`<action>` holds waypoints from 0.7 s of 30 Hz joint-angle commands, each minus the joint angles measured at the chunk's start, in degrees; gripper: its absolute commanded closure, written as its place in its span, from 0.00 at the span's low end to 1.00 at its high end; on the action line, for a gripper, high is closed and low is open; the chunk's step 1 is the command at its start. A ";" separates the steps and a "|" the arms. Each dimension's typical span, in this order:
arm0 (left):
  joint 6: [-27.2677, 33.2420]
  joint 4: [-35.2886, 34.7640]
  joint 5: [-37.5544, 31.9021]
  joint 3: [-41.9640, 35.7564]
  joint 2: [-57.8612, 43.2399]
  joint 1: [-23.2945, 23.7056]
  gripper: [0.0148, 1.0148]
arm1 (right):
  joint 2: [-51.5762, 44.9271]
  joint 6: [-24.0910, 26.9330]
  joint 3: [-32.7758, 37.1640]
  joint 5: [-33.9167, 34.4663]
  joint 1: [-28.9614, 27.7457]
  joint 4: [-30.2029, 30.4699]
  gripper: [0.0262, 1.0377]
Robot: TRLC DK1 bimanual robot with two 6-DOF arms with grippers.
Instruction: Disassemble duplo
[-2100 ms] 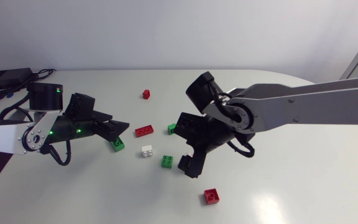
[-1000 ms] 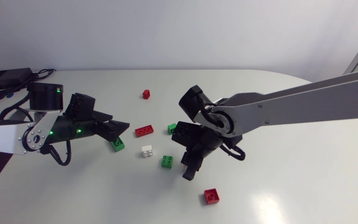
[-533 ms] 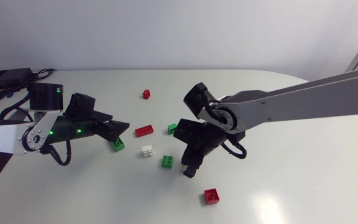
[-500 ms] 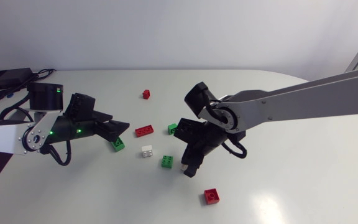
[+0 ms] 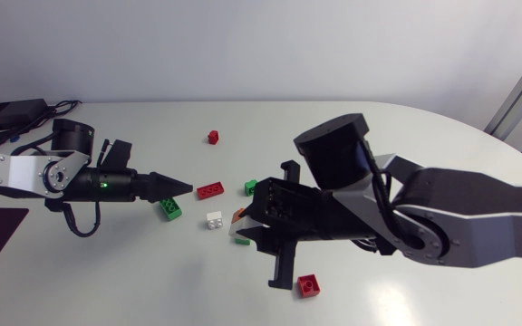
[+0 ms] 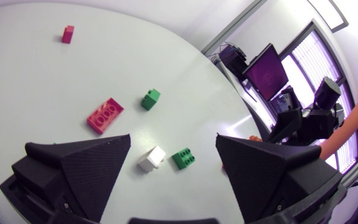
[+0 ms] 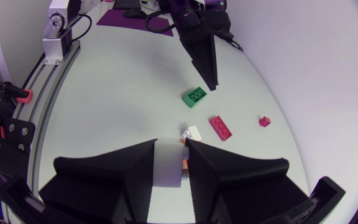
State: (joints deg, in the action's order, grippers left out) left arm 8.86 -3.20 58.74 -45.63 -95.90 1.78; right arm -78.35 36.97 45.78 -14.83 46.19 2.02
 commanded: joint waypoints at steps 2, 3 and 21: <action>3.53 -4.36 4.01 -2.54 -2.54 -0.46 0.06 | 2.32 1.70 -3.86 -0.11 1.00 -3.43 0.76; 4.58 -5.41 4.89 -2.63 -2.45 -0.81 0.06 | 3.11 1.70 -4.82 -0.20 1.35 -5.10 0.76; 27.96 -24.66 15.00 -0.43 7.39 -7.05 0.06 | 5.84 2.32 -12.38 -1.87 7.68 -18.55 0.76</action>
State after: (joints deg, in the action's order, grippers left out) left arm 33.98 -26.83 72.16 -46.87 -90.32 -5.10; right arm -72.79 38.48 35.20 -16.03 53.08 -15.42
